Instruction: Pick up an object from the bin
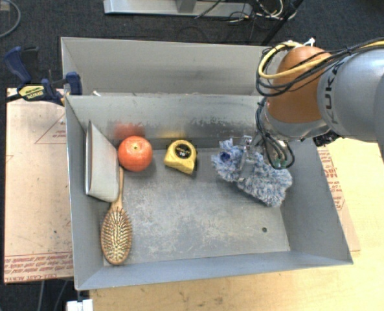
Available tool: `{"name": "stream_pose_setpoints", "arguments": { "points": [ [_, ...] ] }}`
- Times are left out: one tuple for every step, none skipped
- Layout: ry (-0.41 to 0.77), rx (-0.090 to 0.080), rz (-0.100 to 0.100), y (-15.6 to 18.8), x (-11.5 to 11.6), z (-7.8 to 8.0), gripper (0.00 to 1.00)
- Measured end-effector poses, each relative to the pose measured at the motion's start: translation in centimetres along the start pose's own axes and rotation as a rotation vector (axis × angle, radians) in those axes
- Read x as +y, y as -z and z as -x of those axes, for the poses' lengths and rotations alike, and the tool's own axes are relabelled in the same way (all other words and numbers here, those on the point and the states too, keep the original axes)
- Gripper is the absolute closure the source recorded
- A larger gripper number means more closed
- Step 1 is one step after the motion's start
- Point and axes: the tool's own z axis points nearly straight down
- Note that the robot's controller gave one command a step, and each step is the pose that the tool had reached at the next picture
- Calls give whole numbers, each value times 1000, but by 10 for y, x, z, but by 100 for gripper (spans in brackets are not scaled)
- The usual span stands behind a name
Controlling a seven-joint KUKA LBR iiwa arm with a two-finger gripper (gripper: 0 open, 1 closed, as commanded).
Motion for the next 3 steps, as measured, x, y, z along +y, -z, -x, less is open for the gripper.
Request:
{"name": "stream_pose_setpoints", "arguments": {
  "points": [
    [0, 1, 0, 13, 0, 0, 100],
    [0, 5, 0, 25, 0, -1, 100],
    [0, 3, 1, 41, 0, 0, 100]
  ]
}}
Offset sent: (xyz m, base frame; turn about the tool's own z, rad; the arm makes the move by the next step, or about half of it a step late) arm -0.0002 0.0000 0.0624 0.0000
